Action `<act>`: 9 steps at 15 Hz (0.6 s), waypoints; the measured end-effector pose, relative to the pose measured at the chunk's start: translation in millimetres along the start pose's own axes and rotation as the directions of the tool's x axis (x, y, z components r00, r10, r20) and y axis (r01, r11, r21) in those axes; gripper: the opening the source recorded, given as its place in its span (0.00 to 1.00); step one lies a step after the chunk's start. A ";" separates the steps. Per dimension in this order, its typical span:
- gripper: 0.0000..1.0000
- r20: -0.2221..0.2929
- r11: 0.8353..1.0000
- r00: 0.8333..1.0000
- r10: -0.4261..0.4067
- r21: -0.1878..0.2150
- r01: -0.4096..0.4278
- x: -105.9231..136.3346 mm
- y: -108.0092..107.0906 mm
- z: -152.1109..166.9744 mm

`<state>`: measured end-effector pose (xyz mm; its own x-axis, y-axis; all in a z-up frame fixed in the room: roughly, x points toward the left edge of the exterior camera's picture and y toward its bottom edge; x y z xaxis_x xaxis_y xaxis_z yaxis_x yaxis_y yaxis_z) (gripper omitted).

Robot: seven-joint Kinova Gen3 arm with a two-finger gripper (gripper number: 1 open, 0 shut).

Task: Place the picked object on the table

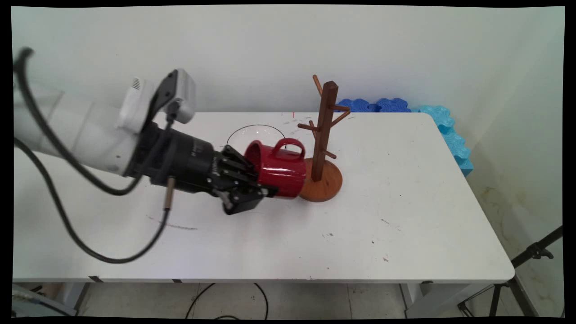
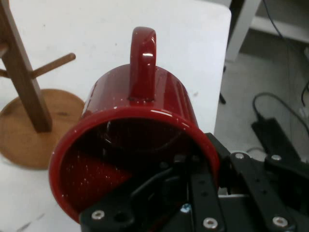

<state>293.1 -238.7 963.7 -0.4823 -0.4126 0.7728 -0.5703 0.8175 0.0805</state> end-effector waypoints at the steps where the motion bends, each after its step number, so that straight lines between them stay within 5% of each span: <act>1: 0.00 0.025 1.000 1.000 0.015 0.000 -0.015 2.0 -0.9 -6.2; 9: 0.00 0.243 0.996 0.968 0.069 0.043 -0.082 12.8 -11.3 -30.0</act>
<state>313.3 -241.2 991.6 -0.6676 -0.4405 0.6003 -0.5569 0.8305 -0.0099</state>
